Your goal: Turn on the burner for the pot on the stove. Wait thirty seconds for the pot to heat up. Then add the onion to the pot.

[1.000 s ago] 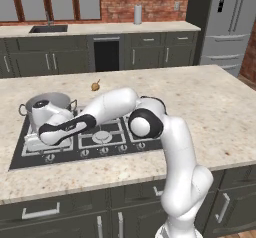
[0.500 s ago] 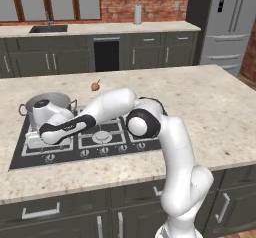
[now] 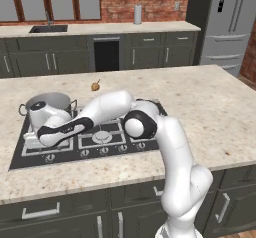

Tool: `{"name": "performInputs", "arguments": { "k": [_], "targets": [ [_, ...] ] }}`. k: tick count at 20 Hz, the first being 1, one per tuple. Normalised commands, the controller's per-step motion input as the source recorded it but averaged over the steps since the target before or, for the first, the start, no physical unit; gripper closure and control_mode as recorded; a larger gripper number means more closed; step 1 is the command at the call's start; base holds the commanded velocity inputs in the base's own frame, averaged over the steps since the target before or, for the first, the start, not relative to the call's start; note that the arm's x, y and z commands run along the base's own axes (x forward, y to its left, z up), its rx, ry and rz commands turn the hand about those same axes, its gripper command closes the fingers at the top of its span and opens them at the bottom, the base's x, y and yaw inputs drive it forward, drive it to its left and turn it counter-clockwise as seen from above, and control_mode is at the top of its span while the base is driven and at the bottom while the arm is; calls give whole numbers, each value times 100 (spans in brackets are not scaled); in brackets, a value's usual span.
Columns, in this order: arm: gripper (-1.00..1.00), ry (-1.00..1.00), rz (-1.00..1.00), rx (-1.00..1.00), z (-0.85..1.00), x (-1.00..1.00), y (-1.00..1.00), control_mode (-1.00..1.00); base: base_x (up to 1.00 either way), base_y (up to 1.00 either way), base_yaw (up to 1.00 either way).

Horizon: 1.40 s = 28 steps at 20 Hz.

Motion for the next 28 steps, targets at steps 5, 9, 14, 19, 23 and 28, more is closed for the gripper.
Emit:
{"name": "performInputs", "arguments": {
  "k": [5, 9, 14, 19, 23, 28],
  "targets": [
    [-100, 0, 0, 0, -21, 0, 0, -100, 0, 0, 0],
    [-100, 0, 0, 0, -32, 0, 0, -100, 0, 0, 0],
    [-100, -10, 0, 0, -29, -17, 0, -100, 0, 0, 0],
    [-100, -11, 0, 0, -14, -30, 0, -100, 0, 0, 0],
    [-100, -1, 0, 0, -2, -9, 0, -100, 0, 0, 0],
    [-100, 0, 0, 0, -6, 0, 0, -100, 0, 0, 0]
  ]
}}
